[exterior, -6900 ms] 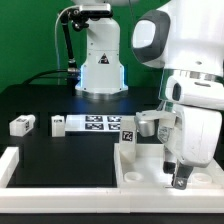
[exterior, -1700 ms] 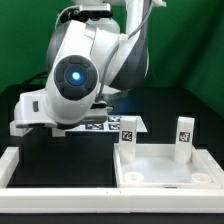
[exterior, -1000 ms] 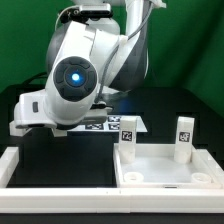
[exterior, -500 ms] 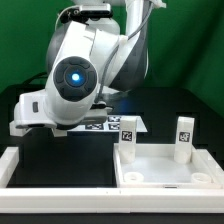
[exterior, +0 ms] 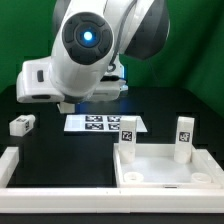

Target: Assemble square table

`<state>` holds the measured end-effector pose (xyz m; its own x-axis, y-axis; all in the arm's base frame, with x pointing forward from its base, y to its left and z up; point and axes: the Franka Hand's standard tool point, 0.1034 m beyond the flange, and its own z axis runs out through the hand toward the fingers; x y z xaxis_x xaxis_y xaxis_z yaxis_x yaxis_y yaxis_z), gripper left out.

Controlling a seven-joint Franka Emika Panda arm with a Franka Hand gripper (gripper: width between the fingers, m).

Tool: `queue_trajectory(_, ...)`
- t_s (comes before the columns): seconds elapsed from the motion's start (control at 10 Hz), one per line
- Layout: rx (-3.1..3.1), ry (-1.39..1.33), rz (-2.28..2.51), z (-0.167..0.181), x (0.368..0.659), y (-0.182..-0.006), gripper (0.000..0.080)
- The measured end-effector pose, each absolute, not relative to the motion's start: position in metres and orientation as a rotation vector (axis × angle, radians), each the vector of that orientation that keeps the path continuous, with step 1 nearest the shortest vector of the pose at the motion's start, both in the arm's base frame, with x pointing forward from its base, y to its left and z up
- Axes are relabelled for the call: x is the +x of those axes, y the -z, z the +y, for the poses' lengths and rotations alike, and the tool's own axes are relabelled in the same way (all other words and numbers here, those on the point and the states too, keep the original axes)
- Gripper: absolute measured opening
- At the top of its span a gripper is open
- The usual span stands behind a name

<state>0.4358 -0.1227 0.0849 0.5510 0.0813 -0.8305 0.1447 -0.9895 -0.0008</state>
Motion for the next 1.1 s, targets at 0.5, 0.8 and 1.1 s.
queue_trajectory(0.5, 2.903, 0.963, 0.261, -0.113, 0.481, -0.095, 0.0289)
queue_trajectory(0.8, 2.988, 0.676, 0.268, -0.096, 0.547, -0.151, 0.0289)
queue_trajectory(1.1, 3.037, 0.34, 0.29, -0.099, 0.557, -0.15, 0.0289)
